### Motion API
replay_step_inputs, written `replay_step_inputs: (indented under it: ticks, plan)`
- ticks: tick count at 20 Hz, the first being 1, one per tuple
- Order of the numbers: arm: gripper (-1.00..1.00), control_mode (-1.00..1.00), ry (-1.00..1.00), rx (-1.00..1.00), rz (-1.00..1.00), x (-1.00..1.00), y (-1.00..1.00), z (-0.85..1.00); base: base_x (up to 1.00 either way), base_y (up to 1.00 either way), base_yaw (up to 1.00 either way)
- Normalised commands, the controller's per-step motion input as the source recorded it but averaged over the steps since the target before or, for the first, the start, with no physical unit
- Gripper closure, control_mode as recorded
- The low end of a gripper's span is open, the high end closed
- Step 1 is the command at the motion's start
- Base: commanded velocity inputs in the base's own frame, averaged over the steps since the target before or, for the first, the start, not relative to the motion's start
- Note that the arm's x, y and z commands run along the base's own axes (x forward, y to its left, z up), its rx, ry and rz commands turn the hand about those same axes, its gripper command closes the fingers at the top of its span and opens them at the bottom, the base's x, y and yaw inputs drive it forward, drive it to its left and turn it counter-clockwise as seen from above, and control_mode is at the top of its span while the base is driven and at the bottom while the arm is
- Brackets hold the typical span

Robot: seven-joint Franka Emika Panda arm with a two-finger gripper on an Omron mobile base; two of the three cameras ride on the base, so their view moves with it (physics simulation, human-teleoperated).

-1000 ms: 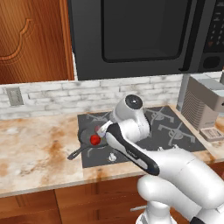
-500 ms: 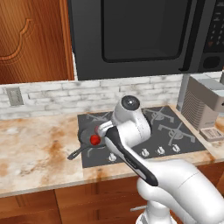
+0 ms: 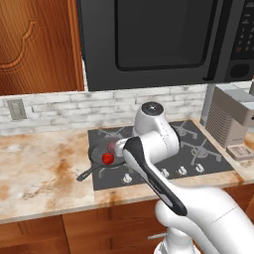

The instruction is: Place the pan on the front left burner on the stove. Then place the tomato and the onion in the pan and turn on the front left burner.

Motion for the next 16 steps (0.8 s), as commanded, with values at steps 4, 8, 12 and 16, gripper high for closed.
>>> replay_step_inputs:
  ticks: [4,8,12,16]
  plan:
    - [-1.0,-1.0,0.11,0.0,-0.03,-0.14,-0.01,-0.39,0.0,0.0,0.0]
    - [-1.0,-1.0,0.0,0.0,0.0,0.0,-0.19,-0.64,0.0,0.0,0.0]
    - [-1.0,-1.0,0.0,0.1,0.0,0.0,-0.31,-0.4,0.0,0.0,0.0]
    - [-1.0,-1.0,-0.01,0.07,0.0,0.0,-0.09,-0.25,0.0,0.0,0.0]
